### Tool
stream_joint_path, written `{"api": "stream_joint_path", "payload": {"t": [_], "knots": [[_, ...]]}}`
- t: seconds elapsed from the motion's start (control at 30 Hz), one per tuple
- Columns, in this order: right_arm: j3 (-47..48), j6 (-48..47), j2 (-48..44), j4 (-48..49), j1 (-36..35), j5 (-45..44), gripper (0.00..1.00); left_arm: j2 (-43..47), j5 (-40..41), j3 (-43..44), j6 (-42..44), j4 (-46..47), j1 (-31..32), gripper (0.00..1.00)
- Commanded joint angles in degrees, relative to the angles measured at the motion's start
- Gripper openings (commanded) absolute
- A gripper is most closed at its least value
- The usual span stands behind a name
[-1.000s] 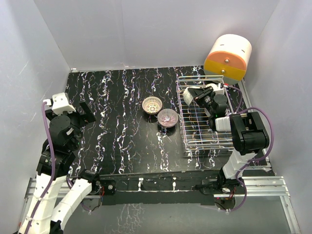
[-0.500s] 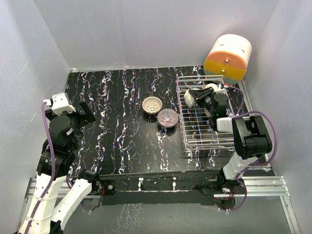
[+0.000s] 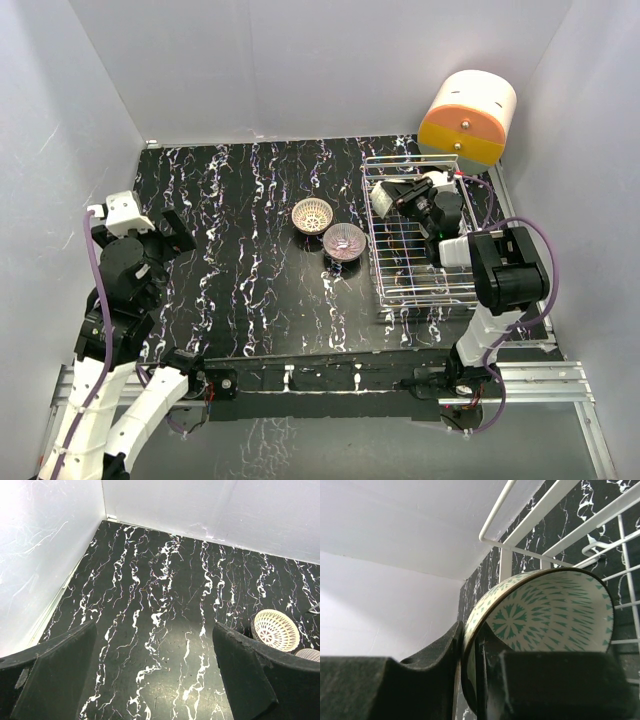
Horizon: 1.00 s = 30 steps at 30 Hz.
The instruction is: Load the bowls into the dish rack
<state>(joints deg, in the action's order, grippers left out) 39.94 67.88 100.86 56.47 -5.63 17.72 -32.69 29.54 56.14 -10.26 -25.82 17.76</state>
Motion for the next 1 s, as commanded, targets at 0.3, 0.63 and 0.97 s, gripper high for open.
{"api": "stream_joint_path", "payload": {"t": [0.3,0.63,0.97], "knots": [[0.43,2.87,2.93,9.89,-1.05,-3.47,0.17,-0.24,0.46,0.9,0.71,0.54,0.19,0.97],[-3.96,3.06,-0.43,7.61,-1.82,-8.74,0.17,-0.81,-0.01,0.96,0.42,0.86,0.24,0.97],[-10.15,4.5,-3.58,5.43,-1.93,-8.85,0.25,-0.89,-0.97,-0.15,-0.46,1.3,0.17,0.97]]}}
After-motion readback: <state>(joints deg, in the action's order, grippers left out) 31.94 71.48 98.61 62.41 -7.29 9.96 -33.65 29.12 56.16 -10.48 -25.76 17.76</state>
